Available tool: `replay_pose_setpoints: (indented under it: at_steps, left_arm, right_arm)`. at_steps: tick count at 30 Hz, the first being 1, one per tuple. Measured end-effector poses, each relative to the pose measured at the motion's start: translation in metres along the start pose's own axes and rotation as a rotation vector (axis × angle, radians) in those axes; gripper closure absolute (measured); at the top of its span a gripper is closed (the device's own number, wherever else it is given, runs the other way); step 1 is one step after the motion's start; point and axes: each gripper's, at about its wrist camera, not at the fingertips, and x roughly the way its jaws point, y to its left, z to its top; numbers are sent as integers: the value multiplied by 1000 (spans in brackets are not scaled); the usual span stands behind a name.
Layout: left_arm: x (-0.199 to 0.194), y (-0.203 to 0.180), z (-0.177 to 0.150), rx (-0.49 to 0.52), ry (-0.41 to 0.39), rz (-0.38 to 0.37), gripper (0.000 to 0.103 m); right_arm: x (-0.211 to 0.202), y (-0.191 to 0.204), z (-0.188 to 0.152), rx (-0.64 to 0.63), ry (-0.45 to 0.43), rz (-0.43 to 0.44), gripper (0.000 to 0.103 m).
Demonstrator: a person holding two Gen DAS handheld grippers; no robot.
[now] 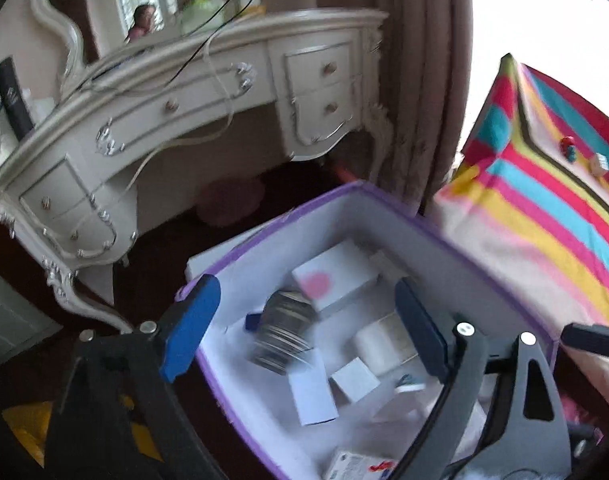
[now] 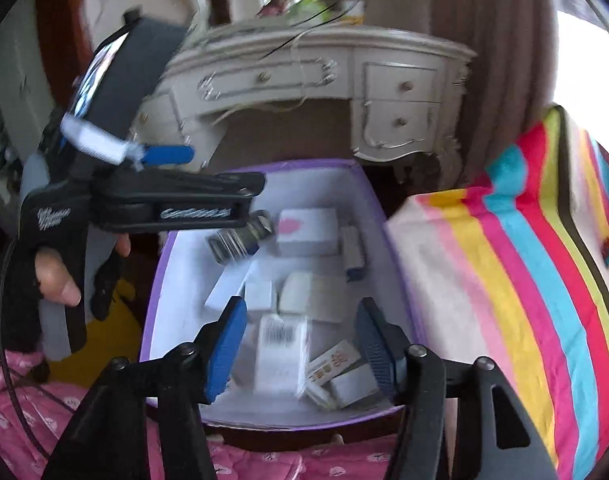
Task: Organize rigid objects
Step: 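Open both tools to drop the boxes into the storage box, then move both open tools back over the table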
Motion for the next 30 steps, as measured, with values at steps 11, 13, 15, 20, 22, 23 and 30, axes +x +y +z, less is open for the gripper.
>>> replay_pose_setpoints:
  at_steps: [11, 13, 15, 20, 22, 23, 30]
  left_arm:
    - [3, -155, 20, 221, 120, -420, 11]
    - [6, -198, 20, 271, 138, -476, 11]
    - [14, -238, 23, 325, 133, -509, 11]
    - [42, -334, 34, 374, 134, -554, 11]
    - [52, -372, 34, 411, 126, -558, 11]
    - [55, -388, 35, 430, 113, -554, 11]
    - [86, -466, 45, 501, 100, -555, 11]
  right_arm:
    - [-52, -141, -54, 370, -66, -193, 41]
    - [-65, -171, -73, 441, -81, -254, 40]
    - [-76, -199, -91, 497, -82, -303, 37]
    - [-98, -266, -136, 628, -38, -458, 36]
    - [-106, -291, -151, 664, -17, -514, 36]
    - [-112, -307, -159, 684, -9, -543, 36]
    - [-131, -385, -193, 751, 38, -641, 35]
